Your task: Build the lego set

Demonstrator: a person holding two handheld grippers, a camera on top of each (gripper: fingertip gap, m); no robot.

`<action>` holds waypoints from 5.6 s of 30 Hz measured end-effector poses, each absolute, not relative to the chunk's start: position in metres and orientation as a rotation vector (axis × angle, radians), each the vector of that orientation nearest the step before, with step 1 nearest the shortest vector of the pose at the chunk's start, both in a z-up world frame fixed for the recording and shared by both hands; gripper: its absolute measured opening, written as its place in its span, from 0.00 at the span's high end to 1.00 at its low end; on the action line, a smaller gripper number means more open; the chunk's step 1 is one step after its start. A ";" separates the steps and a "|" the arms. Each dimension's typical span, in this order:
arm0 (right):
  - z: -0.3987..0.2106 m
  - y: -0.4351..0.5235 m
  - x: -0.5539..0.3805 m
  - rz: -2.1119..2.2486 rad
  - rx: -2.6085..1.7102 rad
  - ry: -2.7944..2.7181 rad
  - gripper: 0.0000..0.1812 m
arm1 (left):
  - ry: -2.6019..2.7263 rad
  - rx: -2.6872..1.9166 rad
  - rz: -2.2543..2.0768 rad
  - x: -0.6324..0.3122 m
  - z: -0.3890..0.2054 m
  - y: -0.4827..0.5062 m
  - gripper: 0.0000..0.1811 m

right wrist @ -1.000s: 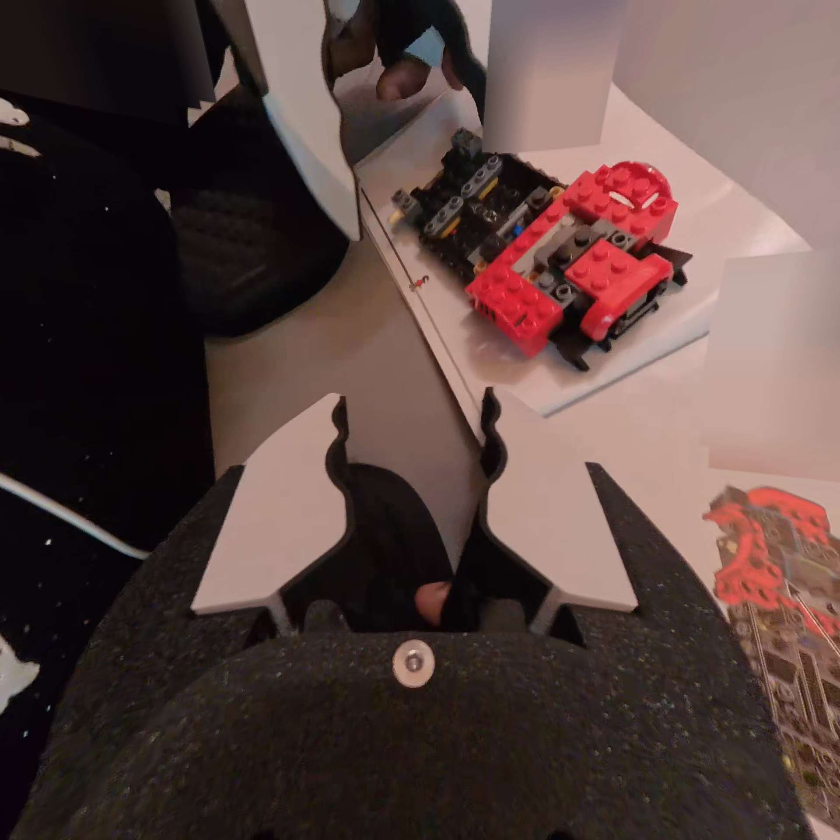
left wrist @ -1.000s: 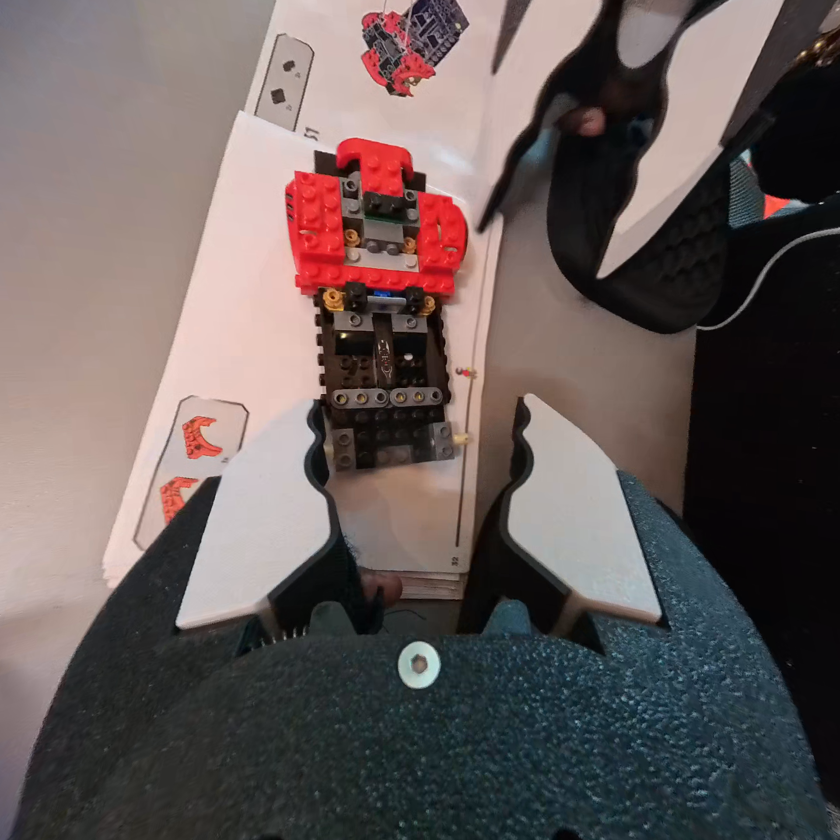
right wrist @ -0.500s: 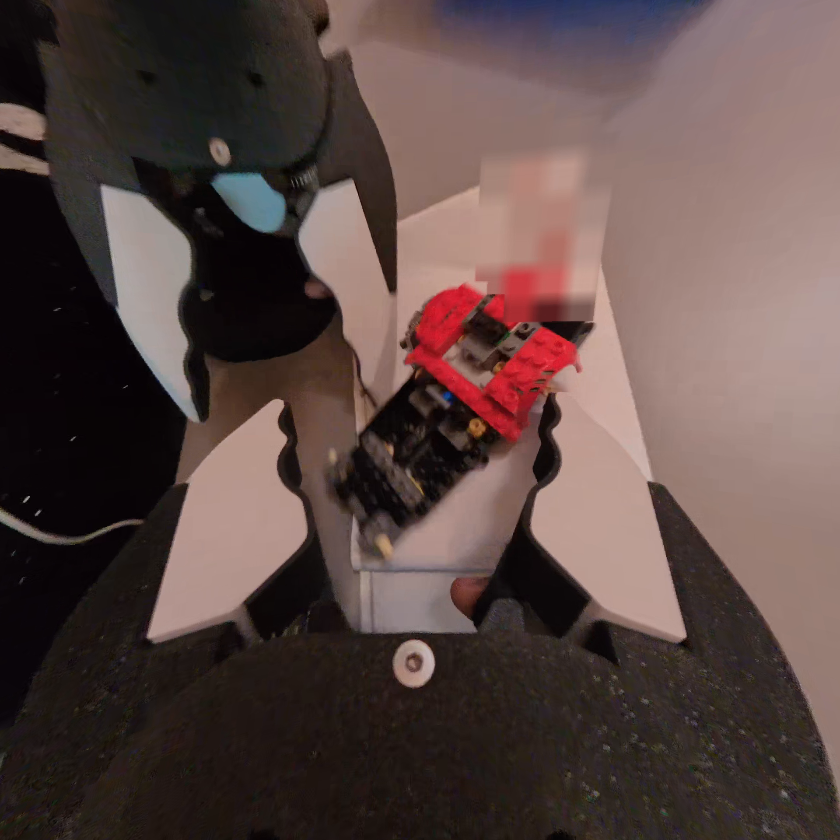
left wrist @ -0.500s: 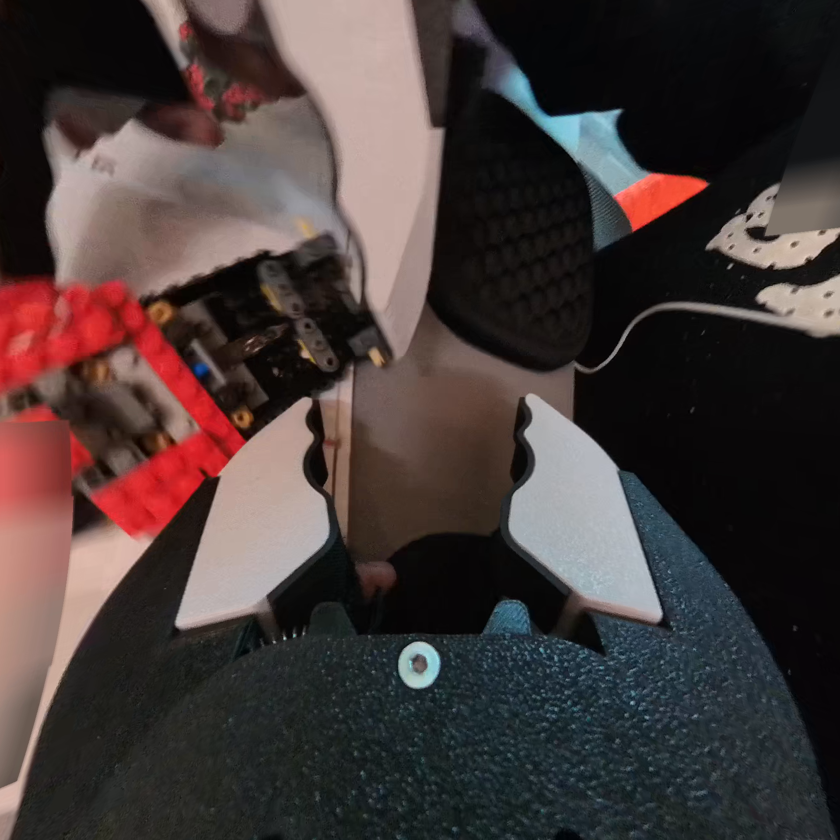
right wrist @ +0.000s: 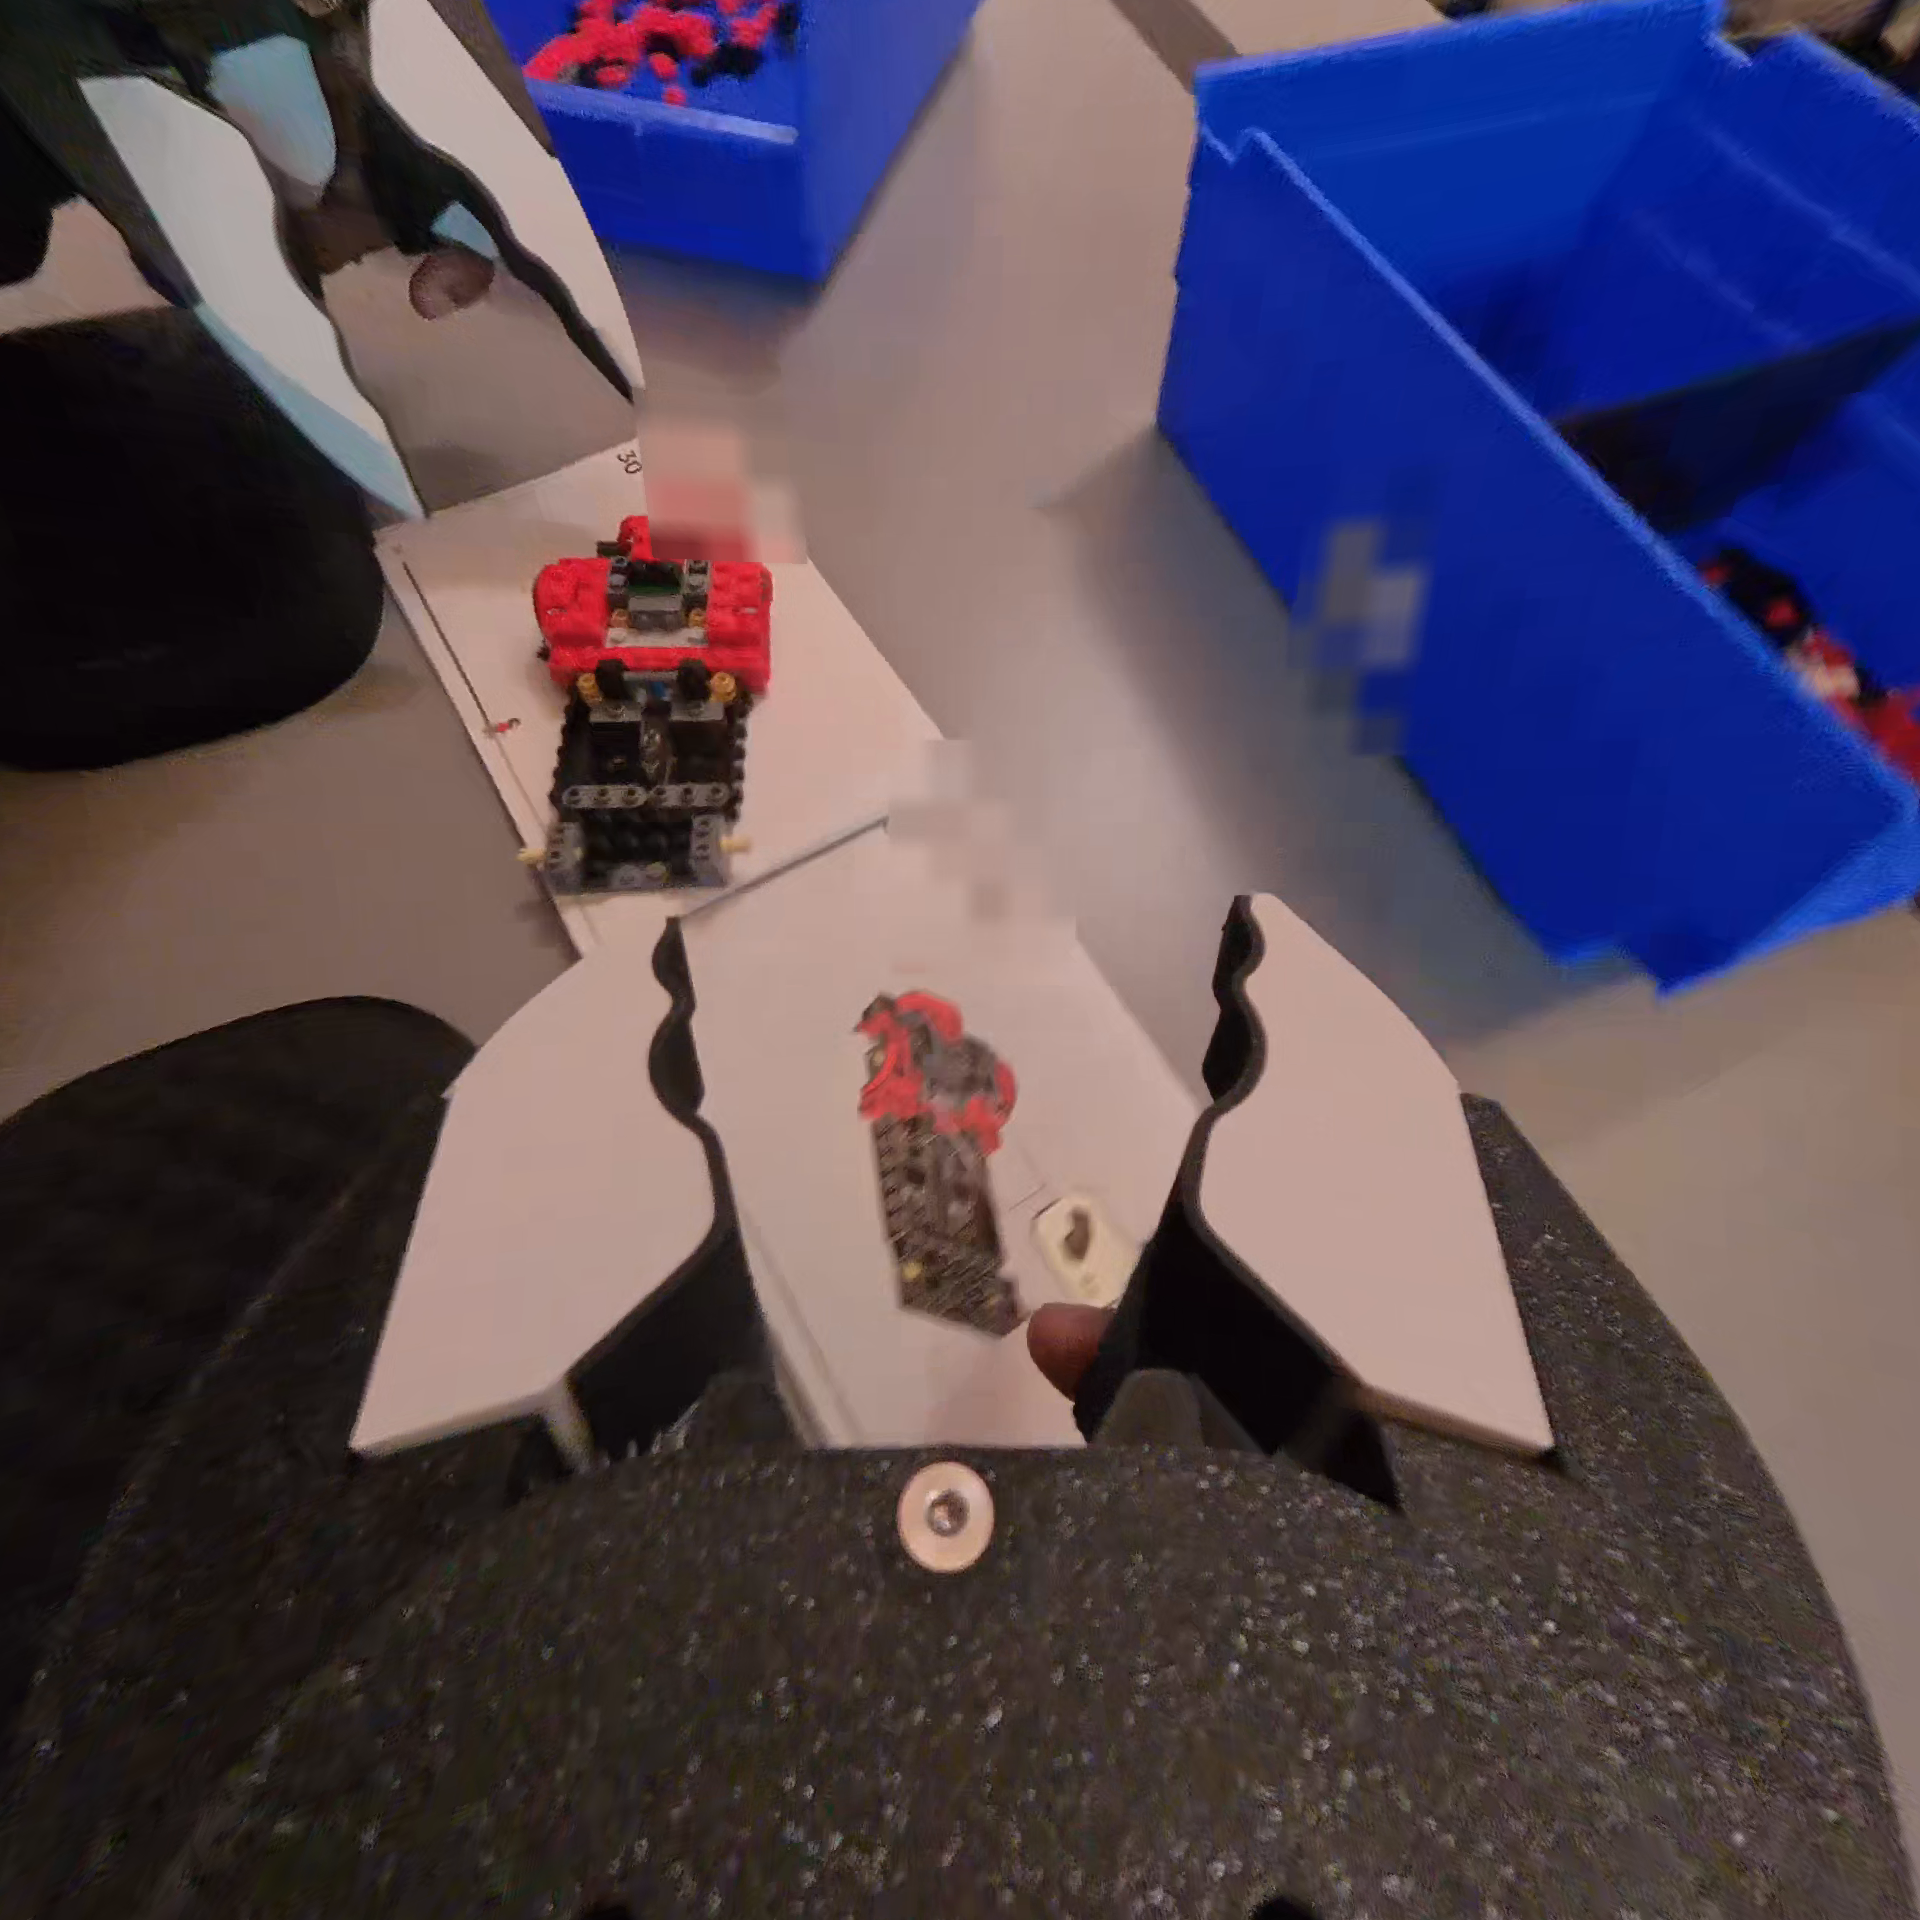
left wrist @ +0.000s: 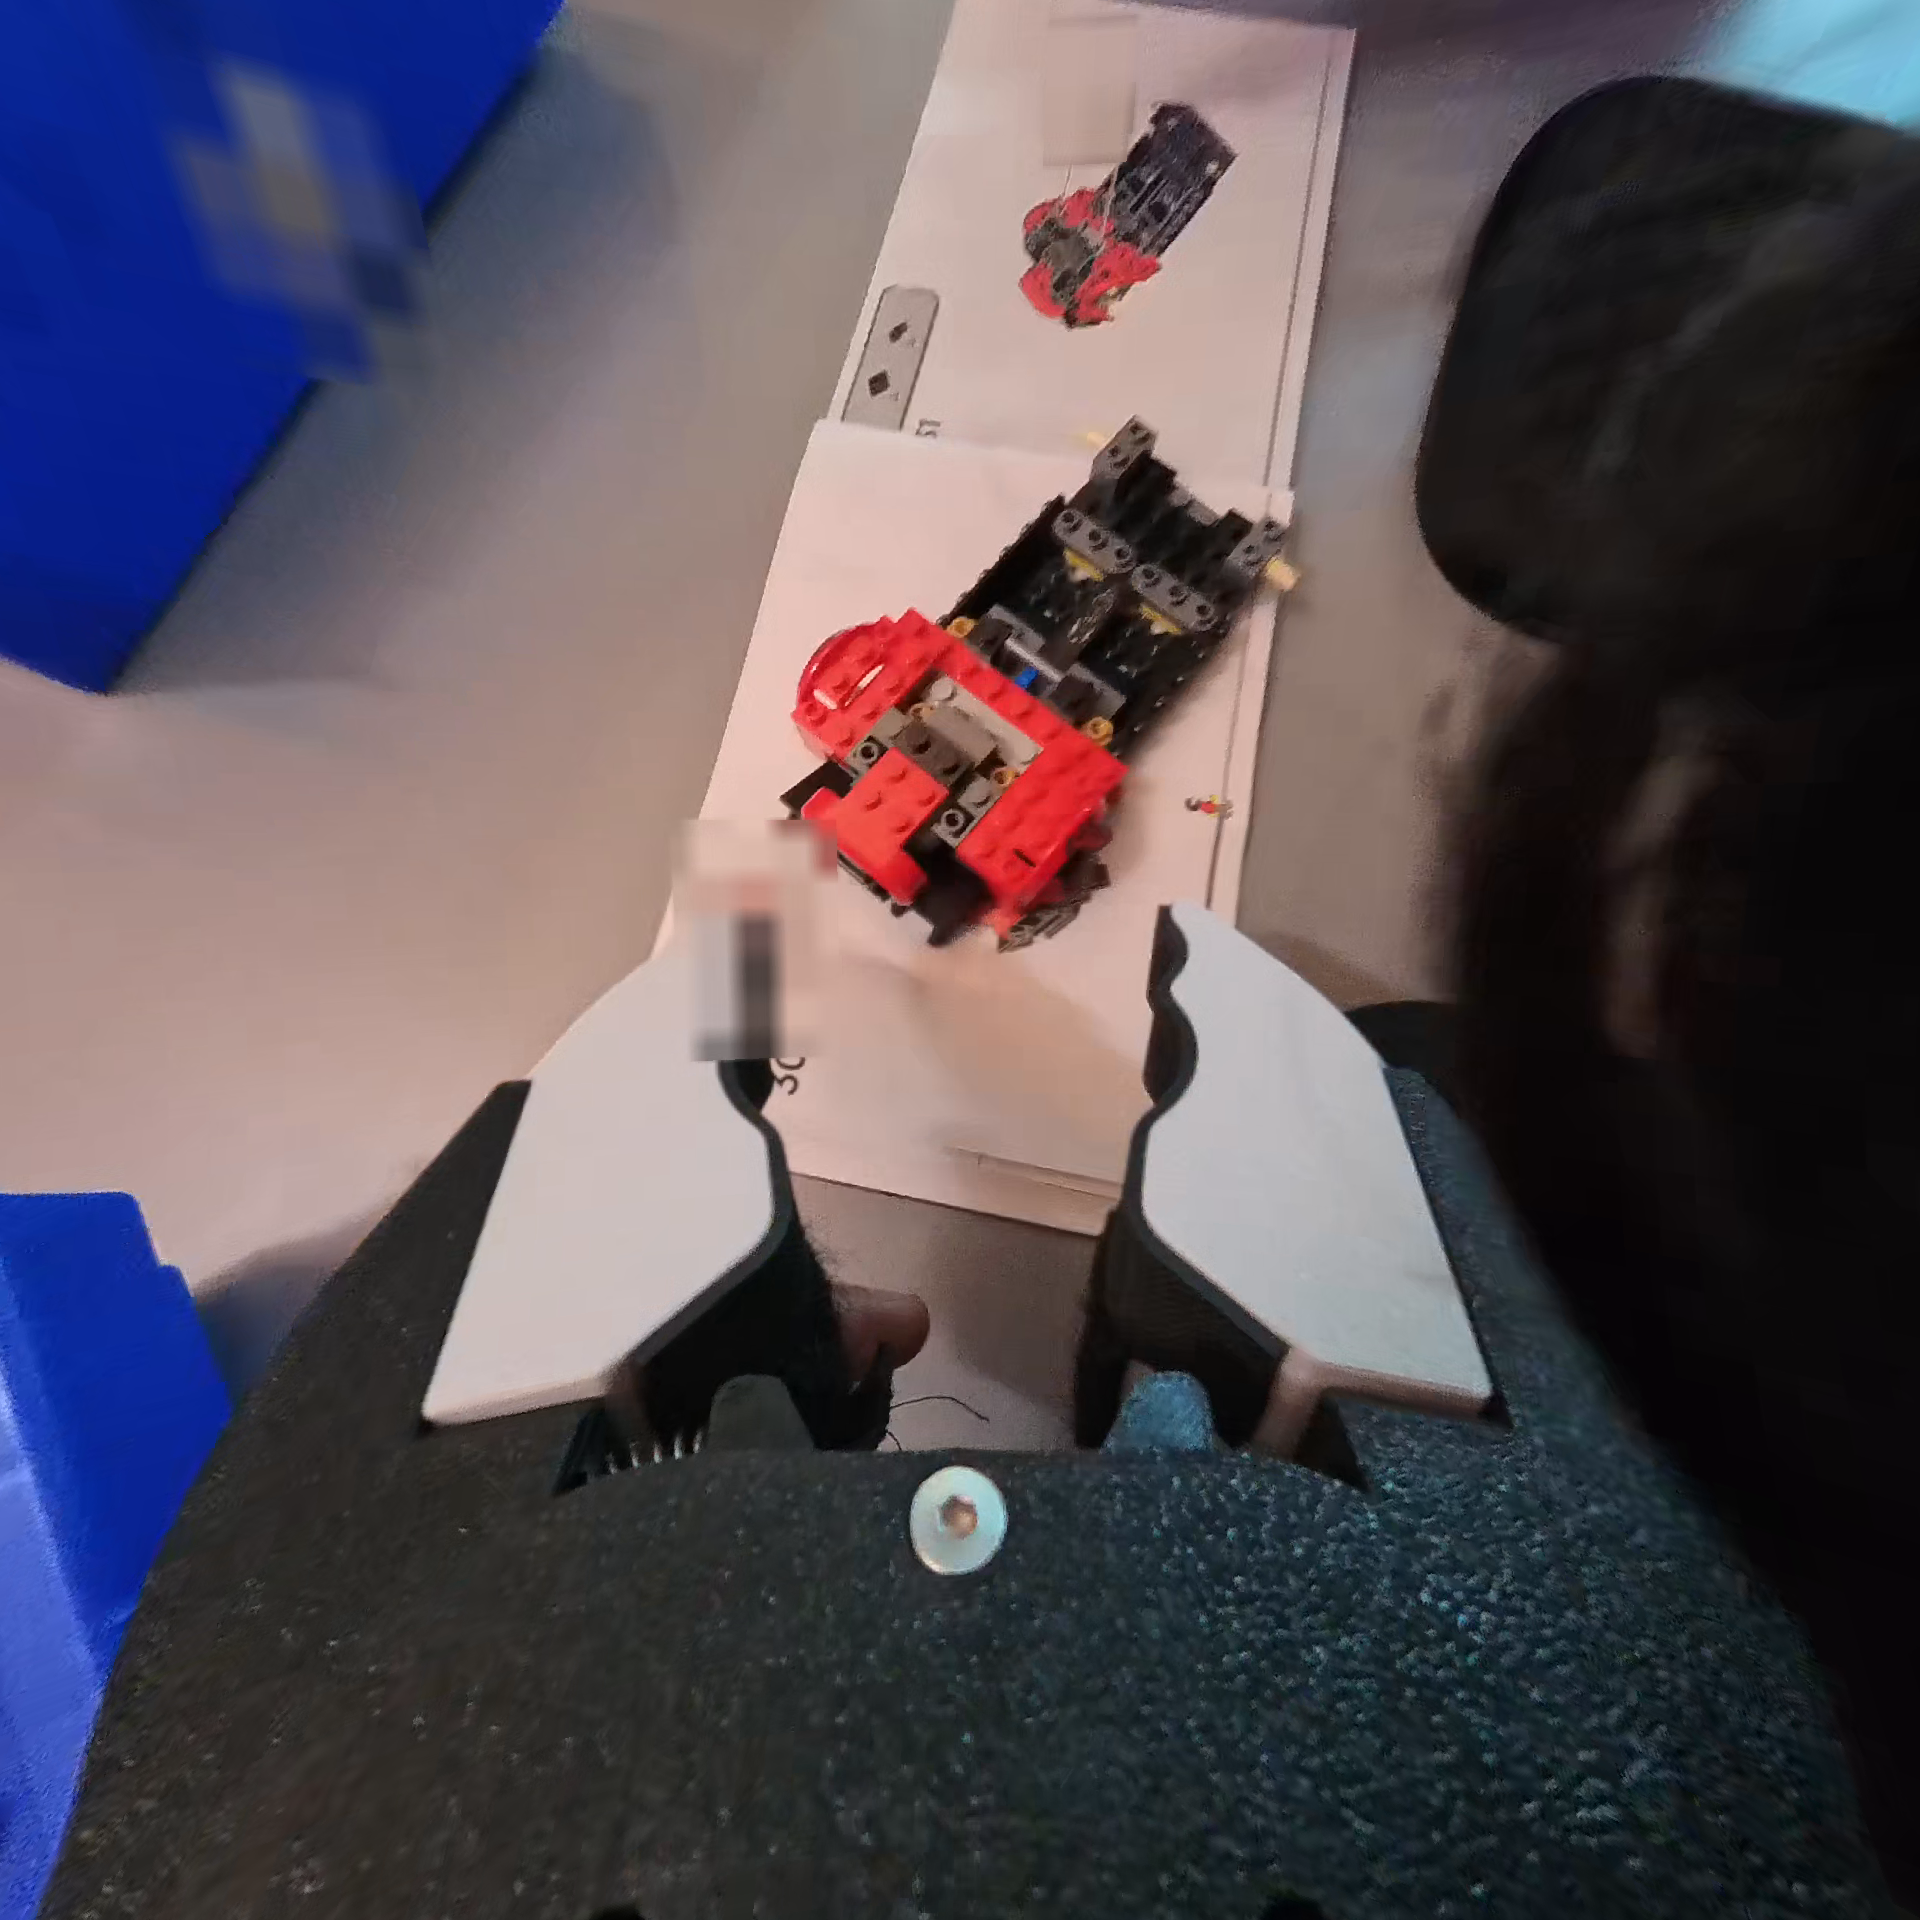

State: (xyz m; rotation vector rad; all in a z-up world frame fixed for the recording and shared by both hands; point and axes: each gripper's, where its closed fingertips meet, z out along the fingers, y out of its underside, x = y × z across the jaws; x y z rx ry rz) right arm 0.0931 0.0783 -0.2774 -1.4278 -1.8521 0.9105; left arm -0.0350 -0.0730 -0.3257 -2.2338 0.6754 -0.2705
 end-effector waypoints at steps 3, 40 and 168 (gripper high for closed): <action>-0.299 0.052 0.110 0.935 -1.506 -1.830 0.45 | 0.681 -2.268 -0.276 -0.037 -0.336 -0.066 0.59; -0.363 0.073 0.123 0.764 -1.711 -1.677 1.00 | 0.467 -2.326 -0.265 -0.020 -0.361 -0.054 0.68; -0.312 -0.117 -0.244 0.191 -0.834 -3.078 0.86 | 0.350 -1.481 -0.075 -0.034 -0.246 -0.111 0.97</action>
